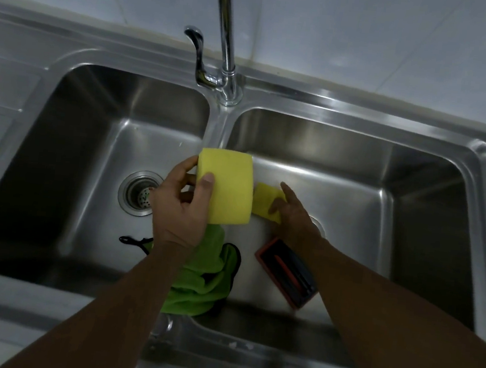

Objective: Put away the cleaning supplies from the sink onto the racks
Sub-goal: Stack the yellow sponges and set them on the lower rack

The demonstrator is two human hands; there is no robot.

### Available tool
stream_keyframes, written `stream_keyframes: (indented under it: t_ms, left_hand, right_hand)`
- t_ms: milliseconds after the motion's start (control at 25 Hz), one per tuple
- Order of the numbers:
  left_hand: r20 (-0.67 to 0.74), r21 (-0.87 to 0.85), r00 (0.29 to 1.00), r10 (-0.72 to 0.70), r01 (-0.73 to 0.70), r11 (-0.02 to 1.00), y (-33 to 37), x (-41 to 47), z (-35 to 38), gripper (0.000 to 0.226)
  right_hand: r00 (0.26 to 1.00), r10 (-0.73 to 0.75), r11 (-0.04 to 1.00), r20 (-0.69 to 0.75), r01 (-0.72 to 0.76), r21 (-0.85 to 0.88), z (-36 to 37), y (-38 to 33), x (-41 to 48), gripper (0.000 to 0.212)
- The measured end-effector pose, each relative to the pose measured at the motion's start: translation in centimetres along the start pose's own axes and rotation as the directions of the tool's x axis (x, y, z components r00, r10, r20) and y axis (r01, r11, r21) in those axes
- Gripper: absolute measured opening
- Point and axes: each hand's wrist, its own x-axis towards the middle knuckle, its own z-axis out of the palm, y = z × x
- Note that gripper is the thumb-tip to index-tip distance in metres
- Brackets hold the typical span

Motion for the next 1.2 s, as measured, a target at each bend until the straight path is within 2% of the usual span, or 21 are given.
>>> stream_keyframes:
  t_ms: [80, 120, 200, 240, 320, 400, 480, 560, 640, 760, 880, 1200]
  left_hand:
    - [0.004, 0.004, 1.0, -0.003, 0.003, 1.0, -0.1, 0.0, 0.1, 0.059]
    - [0.002, 0.003, 1.0, -0.008, 0.008, 1.0, -0.2, 0.0, 0.2, 0.055]
    - [-0.011, 0.002, 1.0, -0.021, 0.021, 1.0, -0.2, -0.1, 0.2, 0.052]
    - [-0.009, 0.004, 1.0, -0.024, 0.024, 1.0, -0.2, -0.1, 0.2, 0.051]
    - [0.009, 0.013, 1.0, -0.029, 0.029, 1.0, -0.2, -0.1, 0.1, 0.051]
    - [0.022, 0.025, 0.999, -0.045, 0.044, 0.999, 0.0, -0.1, -0.1, 0.049]
    - [0.042, 0.037, 0.997, -0.072, 0.07, 0.997, 0.4, 0.0, -0.3, 0.044]
    - [0.076, 0.047, 0.993, -0.095, 0.091, 0.995, 0.9, 0.1, -0.2, 0.043]
    - [0.108, 0.059, 0.989, -0.097, 0.091, 0.994, 1.8, -0.2, -0.3, 0.043]
    - [0.134, 0.087, 0.988, -0.074, 0.063, 0.994, 3.0, -0.9, -0.4, 0.046]
    - [0.132, 0.098, 0.989, -0.067, 0.055, 0.994, 3.7, -1.3, -0.2, 0.047]
    - [0.206, -0.037, 0.978, -0.043, 0.052, 0.998, 6.3, -3.4, 2.8, 0.035]
  right_hand:
    - [0.999, 0.047, 0.996, -0.024, -0.048, -0.07, -0.1, 0.3, -0.1, 0.042]
    - [0.994, 0.08, 0.996, -0.07, -0.083, -0.035, -0.3, 0.2, -0.4, 0.033]
    - [0.983, -0.003, 1.0, -0.181, 0.0, -0.02, -0.9, -0.8, -0.8, 0.036]
    - [0.964, -0.011, 0.999, -0.265, 0.019, 0.026, -1.6, -1.8, -1.1, 0.044]
    - [0.883, 0.096, 0.977, -0.46, 0.004, 0.212, -3.8, -4.9, -2.7, 0.051]
    - [0.793, 0.194, 0.896, -0.577, 0.097, 0.433, -6.2, -8.0, -4.9, 0.046]
    - [0.725, 0.232, 0.806, -0.649, 0.23, 0.545, -7.9, -10.6, -7.4, 0.039]
    - [0.681, 0.209, 0.781, -0.702, 0.316, 0.538, -8.3, -12.5, -9.6, 0.038]
    - [0.668, 0.159, 0.788, -0.727, 0.358, 0.501, -7.9, -13.8, -11.4, 0.042]
    - [0.672, 0.067, 0.857, -0.737, 0.339, 0.387, -7.0, -14.3, -12.6, 0.049]
    - [0.68, -0.008, 0.88, -0.733, 0.352, 0.318, -6.9, -13.9, -13.1, 0.053]
    - [0.674, -0.036, 0.889, -0.738, 0.359, 0.284, -8.9, -11.1, -15.3, 0.05]
